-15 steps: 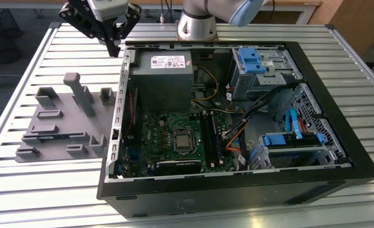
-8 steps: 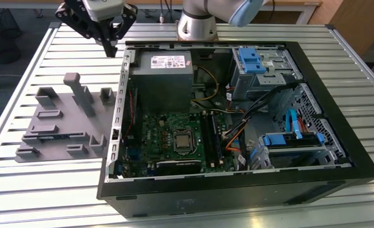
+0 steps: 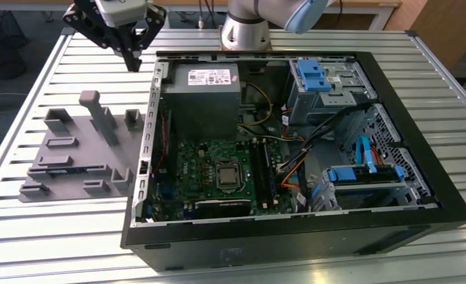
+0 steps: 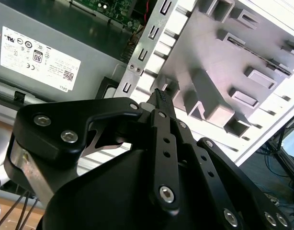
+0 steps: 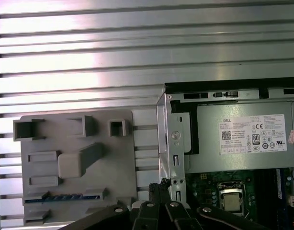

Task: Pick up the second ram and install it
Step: 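Reach for the second ram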

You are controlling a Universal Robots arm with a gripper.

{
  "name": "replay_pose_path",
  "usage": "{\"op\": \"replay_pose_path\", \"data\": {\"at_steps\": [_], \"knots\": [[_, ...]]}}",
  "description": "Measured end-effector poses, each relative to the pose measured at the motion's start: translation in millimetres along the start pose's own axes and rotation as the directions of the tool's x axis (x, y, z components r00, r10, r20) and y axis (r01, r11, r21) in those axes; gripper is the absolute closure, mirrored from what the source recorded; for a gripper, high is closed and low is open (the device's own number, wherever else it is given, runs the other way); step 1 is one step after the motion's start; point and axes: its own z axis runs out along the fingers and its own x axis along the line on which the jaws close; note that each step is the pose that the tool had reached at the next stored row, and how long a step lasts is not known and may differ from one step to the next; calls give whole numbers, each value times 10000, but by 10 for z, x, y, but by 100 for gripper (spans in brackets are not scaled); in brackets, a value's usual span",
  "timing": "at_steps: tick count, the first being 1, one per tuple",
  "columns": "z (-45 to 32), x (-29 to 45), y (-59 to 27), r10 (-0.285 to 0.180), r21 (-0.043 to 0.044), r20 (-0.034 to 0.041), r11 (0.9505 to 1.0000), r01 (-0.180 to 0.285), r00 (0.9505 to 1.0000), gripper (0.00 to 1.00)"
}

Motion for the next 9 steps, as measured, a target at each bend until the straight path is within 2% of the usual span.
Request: {"op": "replay_pose_path", "data": {"at_steps": [9], "knots": [[5, 74, -6, 1, 1, -10, 10000, -1, 10000, 89]]}}
